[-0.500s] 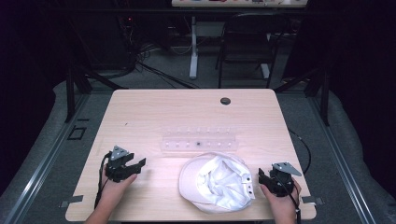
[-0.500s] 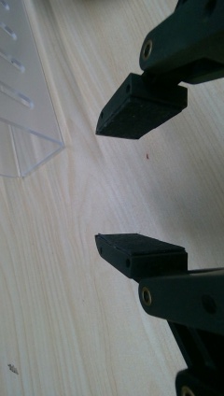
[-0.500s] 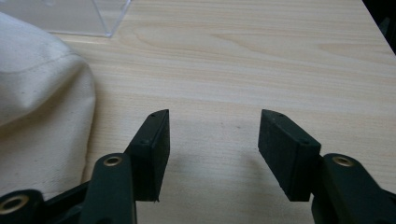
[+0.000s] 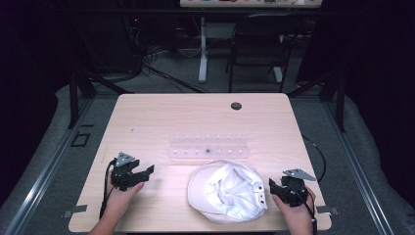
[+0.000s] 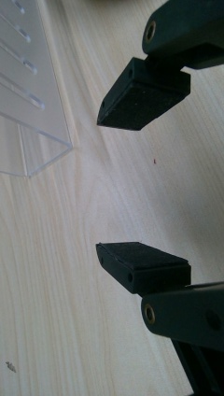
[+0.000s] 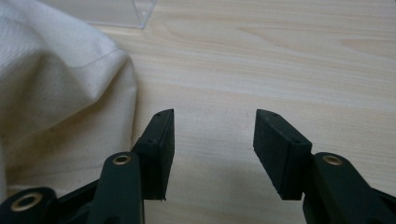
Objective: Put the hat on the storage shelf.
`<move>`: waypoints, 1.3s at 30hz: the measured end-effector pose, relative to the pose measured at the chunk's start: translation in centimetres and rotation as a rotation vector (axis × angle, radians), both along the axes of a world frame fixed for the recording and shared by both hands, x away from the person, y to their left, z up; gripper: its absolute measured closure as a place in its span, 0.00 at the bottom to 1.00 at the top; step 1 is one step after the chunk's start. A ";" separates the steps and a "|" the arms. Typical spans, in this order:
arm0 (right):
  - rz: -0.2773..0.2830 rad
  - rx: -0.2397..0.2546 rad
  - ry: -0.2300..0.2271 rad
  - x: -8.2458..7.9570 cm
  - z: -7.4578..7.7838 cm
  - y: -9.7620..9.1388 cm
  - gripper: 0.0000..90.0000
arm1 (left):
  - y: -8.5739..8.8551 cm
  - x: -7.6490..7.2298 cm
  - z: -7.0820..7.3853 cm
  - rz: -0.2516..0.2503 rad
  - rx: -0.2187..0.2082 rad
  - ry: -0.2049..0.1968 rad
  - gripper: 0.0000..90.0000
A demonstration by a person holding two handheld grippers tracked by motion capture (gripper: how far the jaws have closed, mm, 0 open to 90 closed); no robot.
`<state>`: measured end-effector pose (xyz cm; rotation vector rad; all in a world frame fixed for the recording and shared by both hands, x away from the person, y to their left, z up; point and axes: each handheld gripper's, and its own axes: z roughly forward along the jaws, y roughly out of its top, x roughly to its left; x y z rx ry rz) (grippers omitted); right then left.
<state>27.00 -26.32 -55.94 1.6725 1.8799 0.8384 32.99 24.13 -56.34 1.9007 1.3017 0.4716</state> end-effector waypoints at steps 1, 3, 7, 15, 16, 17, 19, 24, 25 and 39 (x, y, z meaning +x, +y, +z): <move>0.005 -0.003 0.010 0.0 0.1 0.1 0.54 | 0.0 0.0 0.0 -0.001 0.001 0.006 0.37; 0.036 -0.002 0.050 0.1 0.3 0.1 0.54 | 0.1 0.0 -0.1 -0.007 -0.012 0.006 0.37; 0.075 -0.009 0.107 0.5 1.2 0.2 0.54 | 0.0 0.0 -0.1 -0.025 -0.009 0.017 0.38; 0.132 0.069 0.226 0.9 3.8 -0.4 0.54 | -0.3 -0.3 0.0 -0.051 0.029 -0.011 0.42; 0.143 0.084 0.242 1.0 4.1 -0.6 0.54 | -0.4 -0.4 0.1 -0.056 0.037 -0.014 0.42; 0.147 0.101 0.253 0.9 4.4 -0.6 0.54 | -0.5 -0.4 0.1 -0.053 0.032 -0.018 0.43; 0.160 0.134 0.274 0.9 5.0 -0.7 0.54 | -0.5 -0.4 0.1 -0.063 0.045 -0.015 0.43; 0.190 0.160 0.305 0.7 6.1 -0.6 0.54 | -0.4 -0.4 0.0 -0.055 0.038 -0.010 0.43; 0.201 0.158 0.311 0.7 6.1 -0.6 0.54 | -0.4 -0.4 0.0 -0.055 0.036 -0.007 0.43; 0.262 0.277 0.399 1.0 5.4 1.1 0.57 | -0.1 -0.3 0.0 -0.042 0.032 -0.012 0.43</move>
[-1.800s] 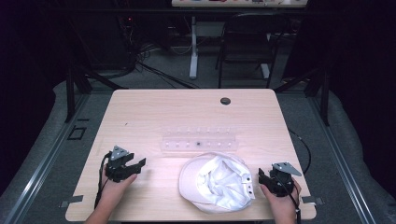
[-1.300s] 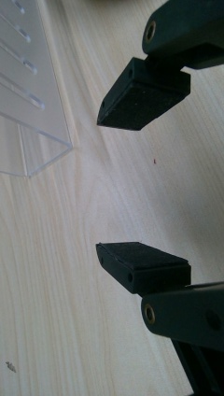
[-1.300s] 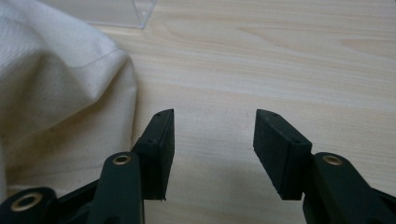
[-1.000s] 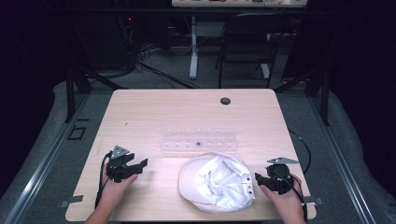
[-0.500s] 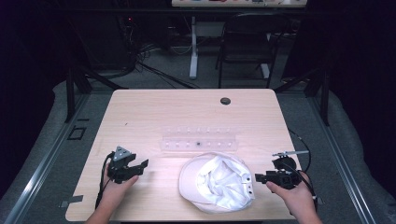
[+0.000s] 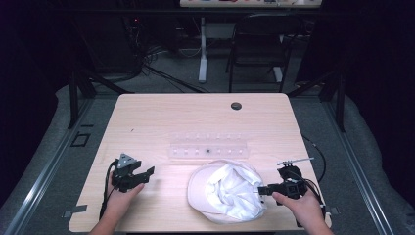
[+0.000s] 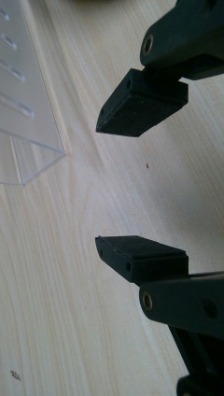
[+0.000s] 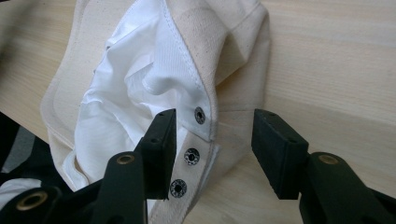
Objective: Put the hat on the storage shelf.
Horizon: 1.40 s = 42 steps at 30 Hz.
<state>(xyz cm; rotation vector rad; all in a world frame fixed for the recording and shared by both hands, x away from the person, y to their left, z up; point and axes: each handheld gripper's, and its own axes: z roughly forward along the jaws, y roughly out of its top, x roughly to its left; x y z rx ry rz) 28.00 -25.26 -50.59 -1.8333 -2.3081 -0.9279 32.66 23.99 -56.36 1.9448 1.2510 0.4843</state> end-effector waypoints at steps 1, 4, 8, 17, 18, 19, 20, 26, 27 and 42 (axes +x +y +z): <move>0.000 0.000 0.000 0.0 0.0 0.0 0.57 | 0.0 0.0 0.0 -0.001 0.003 0.000 0.43; 0.005 0.026 0.023 0.1 -0.6 0.2 0.57 | 0.0 0.0 -0.1 0.006 0.002 0.001 0.43; 0.002 0.070 0.049 0.4 -1.4 0.4 0.57 | -0.1 0.0 -0.1 0.006 0.010 0.004 0.43; 0.019 0.129 0.078 0.5 -2.1 1.3 0.59 | -0.1 0.1 -0.1 0.007 0.013 0.002 0.43; 0.018 0.132 0.076 0.5 -1.9 1.3 0.61 | -0.1 0.0 -0.1 0.007 0.014 0.001 0.43; 0.018 0.132 0.076 0.5 -1.9 1.3 0.61 | -0.1 0.0 -0.1 0.008 0.014 0.001 0.43; 0.018 0.138 0.069 0.5 -1.8 1.4 0.62 | -0.1 0.1 -0.1 0.007 0.014 0.001 0.43; 0.020 0.151 0.059 0.7 -0.7 1.3 0.70 | -0.1 0.1 -0.1 0.008 0.014 0.001 0.43; 0.018 0.155 0.057 0.7 -0.5 1.4 0.72 | -0.1 0.1 -0.1 0.009 0.015 0.000 0.43; 0.034 0.127 0.107 1.6 0.5 1.9 0.85 | 0.0 0.1 -0.1 0.010 0.017 -0.006 0.43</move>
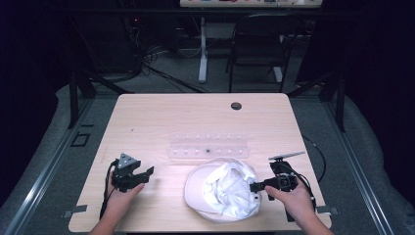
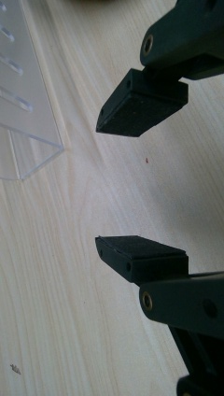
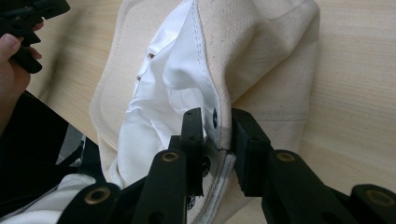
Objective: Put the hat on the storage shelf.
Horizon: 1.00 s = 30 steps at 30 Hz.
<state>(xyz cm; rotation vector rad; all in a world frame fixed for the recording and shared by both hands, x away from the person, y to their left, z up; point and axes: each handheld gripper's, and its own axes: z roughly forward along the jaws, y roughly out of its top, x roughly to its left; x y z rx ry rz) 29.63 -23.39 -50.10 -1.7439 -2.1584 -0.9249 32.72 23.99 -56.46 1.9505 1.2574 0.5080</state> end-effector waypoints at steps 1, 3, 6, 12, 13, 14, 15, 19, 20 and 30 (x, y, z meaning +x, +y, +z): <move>0.003 -0.009 0.001 0.1 0.2 0.1 0.86 | 0.0 0.0 0.0 0.002 -0.003 0.001 0.43; 0.012 -0.025 0.008 0.5 0.5 0.1 0.89 | 0.0 0.0 0.0 0.000 0.000 0.000 0.43; 0.021 -0.038 0.014 0.7 0.9 0.3 0.91 | 0.0 0.0 0.0 0.000 0.001 0.005 0.43; 0.031 -0.108 0.049 1.2 2.2 1.0 0.92 | 0.0 0.0 0.0 0.004 -0.002 -0.001 0.43; 0.023 -0.115 0.051 1.3 2.4 1.2 0.92 | 0.0 0.0 0.0 0.009 -0.007 -0.002 0.43; 0.011 -0.117 0.052 1.3 2.5 1.3 0.92 | 0.0 0.0 0.0 0.009 -0.007 -0.003 0.43; 0.021 -0.134 0.064 1.5 2.7 1.4 0.92 | 0.0 -0.1 0.0 0.007 -0.003 -0.001 0.43; 0.020 -0.182 0.082 2.0 3.5 1.7 0.92 | 0.0 0.0 0.0 0.000 0.002 -0.001 0.43; 0.011 -0.195 0.080 2.2 3.7 1.8 0.92 | 0.0 0.0 0.0 0.000 0.003 0.000 0.43; 0.031 -0.375 0.103 3.8 6.6 3.1 0.93 | -0.1 0.0 0.0 0.000 0.003 0.002 0.43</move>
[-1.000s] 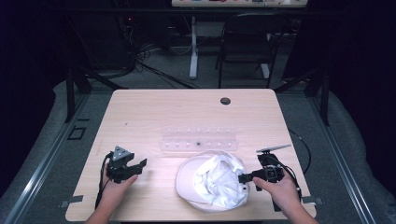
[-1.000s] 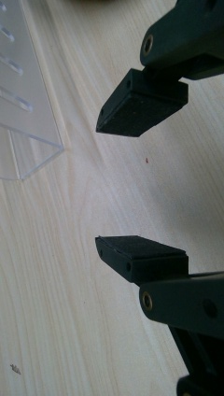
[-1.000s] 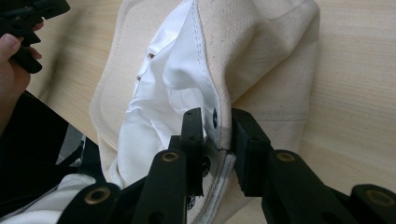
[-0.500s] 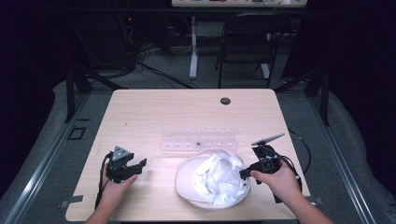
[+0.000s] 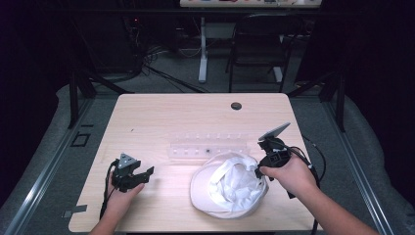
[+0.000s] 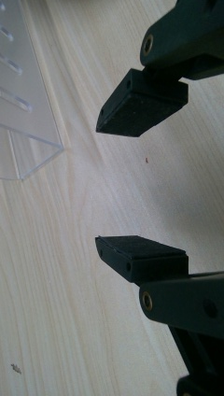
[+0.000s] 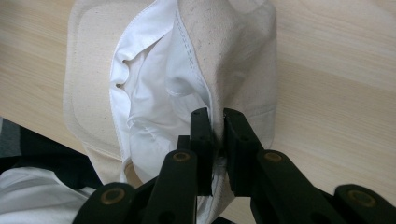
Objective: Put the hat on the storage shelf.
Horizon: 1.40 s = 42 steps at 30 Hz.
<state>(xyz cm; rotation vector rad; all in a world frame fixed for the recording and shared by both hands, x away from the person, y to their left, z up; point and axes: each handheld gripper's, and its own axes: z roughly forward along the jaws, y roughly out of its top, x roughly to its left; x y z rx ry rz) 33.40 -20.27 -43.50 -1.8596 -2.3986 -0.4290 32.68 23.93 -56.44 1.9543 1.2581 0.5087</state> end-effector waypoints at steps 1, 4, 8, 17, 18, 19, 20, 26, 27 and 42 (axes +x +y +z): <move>-0.018 -0.013 -0.003 0.2 0.2 0.3 0.93 | 0.0 0.0 0.0 0.001 0.000 -0.001 0.43; -0.012 -0.057 0.015 0.7 0.7 0.7 0.93 | 0.0 0.0 0.0 0.002 -0.003 0.001 0.43; -0.019 -0.130 0.034 1.2 0.9 1.4 0.93 | 0.0 0.0 0.0 0.001 0.000 0.005 0.43; -0.038 -0.247 0.109 2.3 1.2 3.5 0.93 | 0.1 0.0 0.1 -0.003 0.004 0.009 0.43; -0.030 -0.269 0.126 2.5 1.3 3.7 0.93 | 0.0 0.0 0.1 -0.004 0.004 0.009 0.43; -0.030 -0.278 0.121 2.5 1.3 3.8 0.93 | 0.0 0.0 0.1 -0.004 0.004 0.009 0.43; -0.037 -0.286 0.110 2.6 1.3 4.1 0.92 | 0.0 0.0 0.1 -0.004 0.004 0.009 0.43; -0.041 -0.309 0.130 2.9 1.5 4.8 0.92 | 0.0 0.0 0.0 -0.002 0.003 0.007 0.43; -0.050 -0.299 0.138 3.0 1.6 4.9 0.93 | -0.1 0.0 0.0 -0.002 0.002 0.007 0.43; -0.037 -0.259 0.166 4.0 6.9 7.4 0.93 | -0.3 0.0 -0.1 -0.012 0.007 0.012 0.43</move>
